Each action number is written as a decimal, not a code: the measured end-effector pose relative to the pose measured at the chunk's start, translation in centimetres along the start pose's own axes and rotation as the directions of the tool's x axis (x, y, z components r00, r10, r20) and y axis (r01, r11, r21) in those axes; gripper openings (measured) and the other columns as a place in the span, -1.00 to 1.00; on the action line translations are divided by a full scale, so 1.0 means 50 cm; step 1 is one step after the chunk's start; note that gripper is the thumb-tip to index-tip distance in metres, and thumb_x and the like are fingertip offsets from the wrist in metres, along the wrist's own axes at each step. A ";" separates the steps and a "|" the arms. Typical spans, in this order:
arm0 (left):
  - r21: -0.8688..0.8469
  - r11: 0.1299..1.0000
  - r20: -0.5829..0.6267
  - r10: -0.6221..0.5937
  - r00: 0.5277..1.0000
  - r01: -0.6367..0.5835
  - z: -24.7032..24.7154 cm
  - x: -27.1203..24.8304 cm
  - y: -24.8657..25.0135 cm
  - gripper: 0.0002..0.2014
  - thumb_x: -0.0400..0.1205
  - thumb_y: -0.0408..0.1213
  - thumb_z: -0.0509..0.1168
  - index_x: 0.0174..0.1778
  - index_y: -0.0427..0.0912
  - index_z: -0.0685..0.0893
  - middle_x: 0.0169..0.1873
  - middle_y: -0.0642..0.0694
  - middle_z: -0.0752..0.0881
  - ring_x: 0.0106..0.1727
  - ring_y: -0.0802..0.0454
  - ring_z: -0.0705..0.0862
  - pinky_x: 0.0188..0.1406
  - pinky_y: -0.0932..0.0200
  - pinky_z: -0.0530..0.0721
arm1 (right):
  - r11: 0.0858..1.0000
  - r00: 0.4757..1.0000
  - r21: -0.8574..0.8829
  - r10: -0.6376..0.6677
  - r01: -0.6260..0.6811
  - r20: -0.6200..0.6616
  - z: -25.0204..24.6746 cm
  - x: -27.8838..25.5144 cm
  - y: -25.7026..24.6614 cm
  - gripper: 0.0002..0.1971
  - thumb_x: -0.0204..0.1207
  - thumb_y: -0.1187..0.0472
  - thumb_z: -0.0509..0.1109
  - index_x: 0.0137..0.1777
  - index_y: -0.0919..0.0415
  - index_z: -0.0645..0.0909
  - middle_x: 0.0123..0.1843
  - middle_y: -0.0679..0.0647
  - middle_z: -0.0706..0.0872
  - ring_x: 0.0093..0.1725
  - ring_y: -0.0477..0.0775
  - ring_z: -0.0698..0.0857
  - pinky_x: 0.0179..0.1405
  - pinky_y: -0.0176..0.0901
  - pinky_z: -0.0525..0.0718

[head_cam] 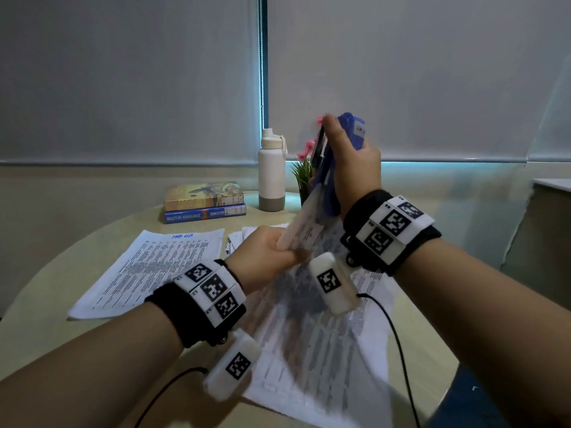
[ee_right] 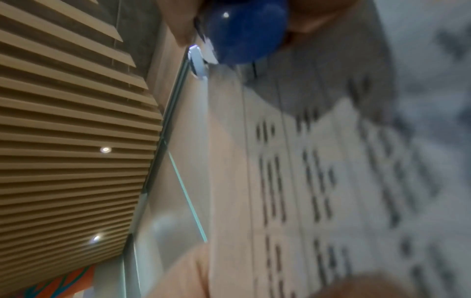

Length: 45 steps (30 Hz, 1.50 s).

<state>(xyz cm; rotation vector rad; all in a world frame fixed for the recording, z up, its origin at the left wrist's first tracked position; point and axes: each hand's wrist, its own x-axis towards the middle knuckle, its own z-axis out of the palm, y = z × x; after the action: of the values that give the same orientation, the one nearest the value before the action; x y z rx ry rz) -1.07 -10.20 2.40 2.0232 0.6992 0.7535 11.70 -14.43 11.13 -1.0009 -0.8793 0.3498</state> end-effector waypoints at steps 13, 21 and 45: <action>-0.031 0.986 -0.242 -0.169 0.956 0.166 -0.147 -0.020 -0.102 -0.90 0.53 -0.37 0.44 -0.12 -0.07 0.78 -0.14 -0.08 0.85 -0.06 -0.13 0.81 0.19 -0.26 0.67 | 0.057 0.713 -0.979 0.693 -0.197 -0.104 -0.335 0.088 0.137 -0.82 0.38 0.12 0.45 -0.24 0.24 0.61 -0.22 0.19 0.71 -0.29 0.15 0.64 -0.25 -0.19 0.56; -0.066 0.988 -0.260 -0.155 0.953 0.143 -0.181 -0.042 -0.113 -0.73 0.54 -0.45 0.39 -0.34 0.01 0.85 -0.41 0.01 0.83 -0.39 0.07 0.81 -0.23 0.07 0.71 | -0.326 0.745 -0.943 0.646 0.068 -0.169 -0.333 0.078 0.195 -0.67 0.55 -0.05 0.30 -0.23 0.23 0.50 -0.15 0.14 0.58 -0.13 0.16 0.53 -0.13 -0.15 0.42; -0.299 0.953 -0.150 -0.090 0.985 0.042 -0.061 -0.027 -0.026 -0.79 0.54 -0.45 0.38 0.08 -0.20 0.72 -0.05 -0.11 0.84 -0.04 -0.04 0.82 0.05 0.00 0.75 | 0.866 0.843 0.006 0.486 -0.501 0.232 -0.218 -0.150 0.122 -0.65 0.49 0.57 0.24 0.27 0.44 0.57 0.07 0.31 0.78 -0.07 0.24 0.79 0.00 0.10 0.76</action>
<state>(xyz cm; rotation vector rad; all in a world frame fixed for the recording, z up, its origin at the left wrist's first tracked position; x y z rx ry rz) -4.44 -8.95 2.36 1.6730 0.6975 0.9321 16.28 -22.29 -0.25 -1.1353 -0.7926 0.9433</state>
